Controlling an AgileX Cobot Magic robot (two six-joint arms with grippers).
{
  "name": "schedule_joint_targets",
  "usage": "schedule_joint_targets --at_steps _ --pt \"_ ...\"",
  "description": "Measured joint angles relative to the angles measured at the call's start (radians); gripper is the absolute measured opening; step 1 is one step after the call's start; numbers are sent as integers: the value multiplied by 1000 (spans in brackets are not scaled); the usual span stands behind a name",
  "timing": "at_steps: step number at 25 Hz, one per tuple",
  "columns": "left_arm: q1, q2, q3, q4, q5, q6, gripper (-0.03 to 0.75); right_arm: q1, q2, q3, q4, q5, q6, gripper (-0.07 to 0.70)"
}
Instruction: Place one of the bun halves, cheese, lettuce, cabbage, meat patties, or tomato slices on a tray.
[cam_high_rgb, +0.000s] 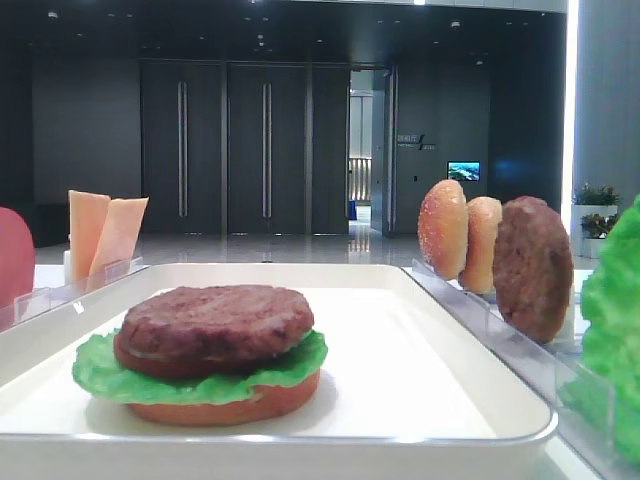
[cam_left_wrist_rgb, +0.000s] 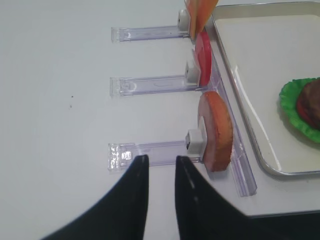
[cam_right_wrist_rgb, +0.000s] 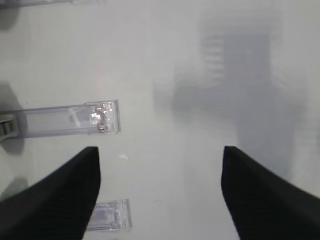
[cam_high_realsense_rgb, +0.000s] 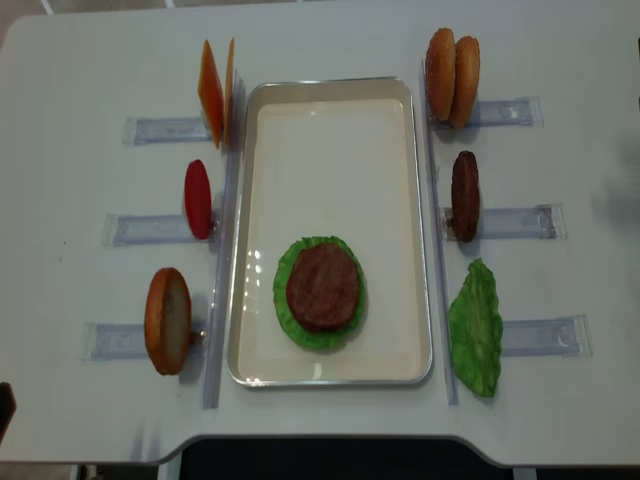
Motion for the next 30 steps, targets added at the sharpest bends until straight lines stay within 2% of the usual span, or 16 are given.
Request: schedule_joint_targets --at_steps 5,21,28,30 --pt "0 0 0 0 0 0 139 -2 -125 81 1 0 -17 486" --pt "0 0 0 0 0 0 139 -2 -857 313 27 8 -19 486" --pt "0 0 0 0 0 0 139 -2 -1137 529 34 8 -29 486" --pt "0 0 0 0 0 0 139 -2 -1211 592 34 -11 -29 486"
